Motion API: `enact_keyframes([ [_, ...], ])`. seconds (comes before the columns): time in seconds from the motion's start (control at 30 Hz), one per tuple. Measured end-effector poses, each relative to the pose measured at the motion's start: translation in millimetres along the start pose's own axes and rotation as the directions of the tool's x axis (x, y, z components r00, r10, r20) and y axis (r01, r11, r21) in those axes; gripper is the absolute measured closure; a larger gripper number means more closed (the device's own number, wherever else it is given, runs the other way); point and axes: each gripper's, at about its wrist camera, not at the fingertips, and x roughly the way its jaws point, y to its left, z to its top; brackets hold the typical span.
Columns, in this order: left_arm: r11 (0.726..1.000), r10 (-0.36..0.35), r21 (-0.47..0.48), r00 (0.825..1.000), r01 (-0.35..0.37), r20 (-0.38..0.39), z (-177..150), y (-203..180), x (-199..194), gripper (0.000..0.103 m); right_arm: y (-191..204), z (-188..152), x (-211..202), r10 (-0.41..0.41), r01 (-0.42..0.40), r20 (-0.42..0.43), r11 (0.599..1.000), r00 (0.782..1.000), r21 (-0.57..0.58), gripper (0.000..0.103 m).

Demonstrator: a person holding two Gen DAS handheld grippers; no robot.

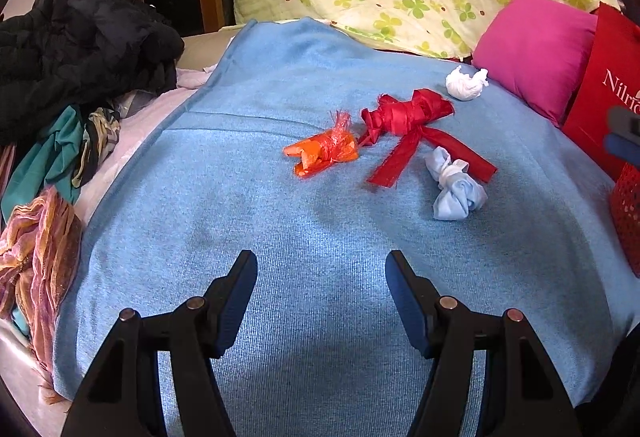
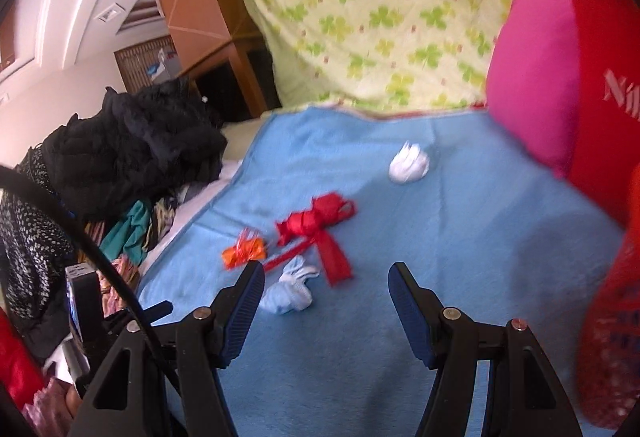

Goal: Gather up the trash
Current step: 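Move both tools back over the blanket toward the remaining trash, then grasp the white mesh face mask bundle with the right tool and lift it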

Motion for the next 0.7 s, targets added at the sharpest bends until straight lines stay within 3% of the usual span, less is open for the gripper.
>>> enact_keyframes([
  [0.23,1.000,-0.012,-0.012,1.000,0.012,-0.015,0.1,0.4,4.9,0.036,-4.0,1.2,57.4,0.104,-0.089,-0.150,0.990,0.983,0.106,0.035],
  [0.47,1.000,-0.023,-0.015,0.999,0.023,-0.031,-0.1,0.3,11.0,0.036,7.1,-1.9,125.8,0.152,-0.118,-0.285,0.984,0.947,0.134,0.036],
  [0.6,1.000,-0.024,-0.011,0.999,0.024,-0.046,-1.1,0.1,14.9,0.036,12.5,-6.3,156.0,0.132,-0.096,-0.332,0.988,0.934,0.122,0.059],
  [0.7,1.000,-0.023,-0.012,0.998,0.022,-0.050,-1.4,0.8,16.3,0.036,14.0,-13.3,171.5,0.106,-0.070,-0.369,0.992,0.923,0.110,0.063],
])
